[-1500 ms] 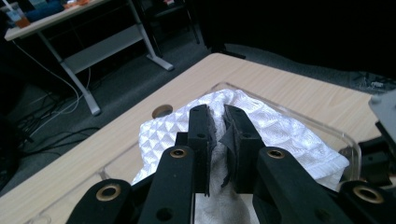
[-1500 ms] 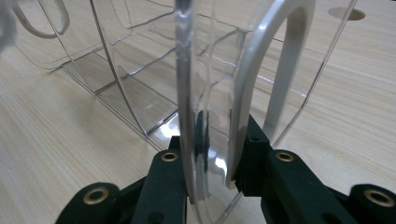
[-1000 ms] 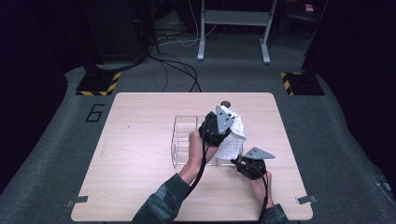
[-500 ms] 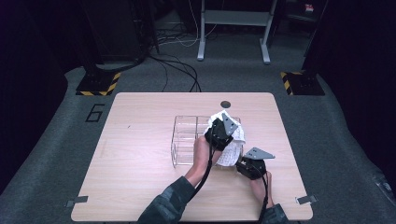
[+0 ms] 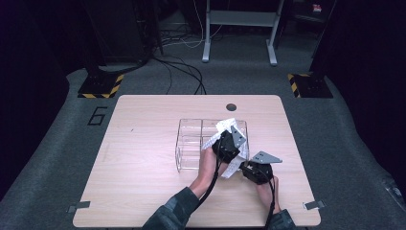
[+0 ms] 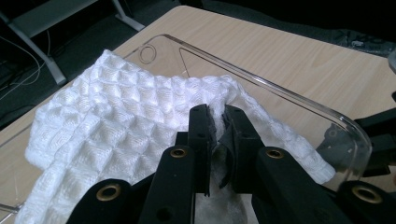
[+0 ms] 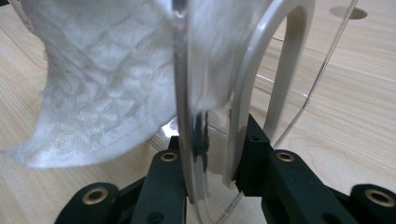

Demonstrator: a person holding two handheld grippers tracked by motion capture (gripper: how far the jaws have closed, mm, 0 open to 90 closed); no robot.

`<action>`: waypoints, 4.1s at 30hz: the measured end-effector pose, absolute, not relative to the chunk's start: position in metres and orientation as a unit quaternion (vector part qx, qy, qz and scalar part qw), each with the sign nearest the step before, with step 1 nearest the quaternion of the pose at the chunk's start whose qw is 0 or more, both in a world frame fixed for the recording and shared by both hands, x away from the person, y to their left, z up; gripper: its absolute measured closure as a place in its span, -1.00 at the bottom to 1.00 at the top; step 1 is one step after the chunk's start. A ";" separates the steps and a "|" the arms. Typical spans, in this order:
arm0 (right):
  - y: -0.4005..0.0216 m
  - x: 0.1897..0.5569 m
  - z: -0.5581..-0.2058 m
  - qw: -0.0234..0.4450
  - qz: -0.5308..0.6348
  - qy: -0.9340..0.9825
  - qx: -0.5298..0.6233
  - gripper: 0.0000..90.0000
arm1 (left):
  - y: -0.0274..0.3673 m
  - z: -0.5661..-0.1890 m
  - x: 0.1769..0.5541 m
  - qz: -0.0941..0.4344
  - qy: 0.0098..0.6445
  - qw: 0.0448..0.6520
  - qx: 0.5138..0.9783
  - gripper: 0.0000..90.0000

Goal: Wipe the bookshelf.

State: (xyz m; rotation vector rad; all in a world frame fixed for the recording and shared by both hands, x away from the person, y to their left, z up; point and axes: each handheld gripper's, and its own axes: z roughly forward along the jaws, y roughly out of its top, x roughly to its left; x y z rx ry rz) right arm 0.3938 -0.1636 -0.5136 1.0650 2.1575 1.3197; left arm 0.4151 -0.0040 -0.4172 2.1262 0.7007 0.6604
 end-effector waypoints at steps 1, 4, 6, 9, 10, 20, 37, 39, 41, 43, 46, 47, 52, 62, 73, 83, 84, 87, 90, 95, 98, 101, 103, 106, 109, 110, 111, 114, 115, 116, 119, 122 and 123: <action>-0.164 0.394 -0.514 0.198 0.471 0.771 0.380 0.69 | -0.004 -0.418 0.414 0.260 0.274 0.391 0.839 0.82; -0.164 0.394 -0.514 0.197 0.471 0.771 0.380 0.69 | -0.005 -0.423 0.410 0.258 0.270 0.388 0.843 0.83; -0.164 0.394 -0.514 0.197 0.471 0.771 0.380 0.69 | -0.005 -0.424 0.409 0.256 0.272 0.389 0.842 0.83; -0.164 0.394 -0.514 0.197 0.471 0.771 0.381 0.69 | -0.005 -0.429 0.407 0.254 0.271 0.391 0.842 0.83; -0.164 0.394 -0.514 0.197 0.471 0.771 0.381 0.68 | -0.005 -0.430 0.406 0.252 0.270 0.389 0.844 0.83; -0.165 0.394 -0.513 0.195 0.469 0.777 0.373 0.68 | -0.003 -0.450 0.401 0.234 0.268 0.391 0.849 0.83; -0.164 0.394 -0.514 0.197 0.470 0.772 0.379 0.68 | 0.002 -0.474 0.393 0.233 0.278 0.389 0.847 0.83; -0.164 0.394 -0.514 0.197 0.471 0.772 0.379 0.68 | 0.004 -0.475 0.392 0.231 0.281 0.390 0.846 0.83; -0.164 0.394 -0.514 0.195 0.471 0.773 0.379 0.67 | 0.006 -0.475 0.393 0.228 0.281 0.386 0.849 0.83; -0.164 0.393 -0.513 0.194 0.470 0.774 0.377 0.67 | 0.006 -0.476 0.393 0.230 0.283 0.388 0.846 0.83; -0.164 0.392 -0.513 0.195 0.469 0.774 0.377 0.67 | 0.007 -0.477 0.393 0.232 0.283 0.388 0.846 0.83; -0.164 0.392 -0.513 0.194 0.469 0.774 0.378 0.66 | 0.007 -0.477 0.393 0.231 0.284 0.387 0.846 0.83; -0.167 0.390 -0.511 0.197 0.472 0.773 0.374 0.59 | 0.007 -0.478 0.393 0.234 0.285 0.383 0.847 0.83; -0.173 0.385 -0.510 0.205 0.471 0.775 0.370 0.52 | 0.003 -0.482 0.393 0.237 0.286 0.376 0.849 0.83; -0.181 0.377 -0.514 0.219 0.472 0.773 0.363 0.49 | 0.000 -0.497 0.394 0.233 0.285 0.356 0.859 0.83; -0.182 0.377 -0.515 0.215 0.475 0.770 0.367 0.48 | 0.006 -0.489 0.390 0.234 0.281 0.363 0.857 0.83; -0.182 0.377 -0.515 0.215 0.475 0.771 0.367 0.48 | 0.007 -0.486 0.388 0.235 0.284 0.370 0.853 0.83; -0.182 0.377 -0.515 0.216 0.475 0.771 0.365 0.48 | 0.012 -0.475 0.384 0.237 0.282 0.385 0.846 0.83; -0.181 0.377 -0.515 0.216 0.473 0.771 0.368 0.48 | 0.017 -0.461 0.380 0.242 0.282 0.402 0.837 0.83; -0.181 0.378 -0.516 0.217 0.475 0.770 0.367 0.48 | 0.022 -0.437 0.376 0.258 0.276 0.426 0.822 0.83; -0.180 0.378 -0.516 0.216 0.474 0.770 0.368 0.47 | 0.024 -0.424 0.376 0.267 0.272 0.437 0.814 0.83; -0.180 0.378 -0.516 0.216 0.474 0.770 0.368 0.48 | 0.025 -0.411 0.379 0.278 0.268 0.443 0.809 0.83; -0.180 0.378 -0.516 0.216 0.474 0.771 0.368 0.47 | 0.027 -0.402 0.381 0.284 0.269 0.448 0.803 0.83; -0.180 0.378 -0.516 0.217 0.474 0.769 0.370 0.47 | 0.030 -0.389 0.385 0.298 0.269 0.458 0.793 0.83; -0.180 0.378 -0.516 0.217 0.473 0.769 0.371 0.47 | 0.033 -0.376 0.389 0.309 0.273 0.468 0.782 0.83; -0.180 0.378 -0.516 0.217 0.473 0.769 0.371 0.47 | 0.034 -0.373 0.390 0.314 0.273 0.470 0.778 0.83; -0.180 0.378 -0.516 0.217 0.473 0.770 0.370 0.47 | 0.035 -0.369 0.391 0.318 0.273 0.472 0.776 0.83; -0.180 0.378 -0.516 0.217 0.473 0.770 0.370 0.47 | 0.037 -0.359 0.394 0.327 0.277 0.483 0.764 0.83; -0.180 0.379 -0.516 0.217 0.473 0.770 0.370 0.47 | 0.037 -0.357 0.395 0.327 0.278 0.485 0.762 0.83; -0.180 0.379 -0.516 0.218 0.473 0.771 0.367 0.47 | 0.035 -0.352 0.397 0.329 0.281 0.492 0.755 0.83; -0.180 0.379 -0.516 0.219 0.473 0.771 0.366 0.47 | 0.031 -0.349 0.397 0.332 0.280 0.496 0.752 0.83; -0.179 0.379 -0.516 0.218 0.473 0.770 0.368 0.47 | 0.021 -0.352 0.404 0.339 0.277 0.481 0.760 0.83; -0.180 0.379 -0.516 0.216 0.473 0.772 0.367 0.47 | 0.018 -0.355 0.407 0.334 0.279 0.478 0.763 0.83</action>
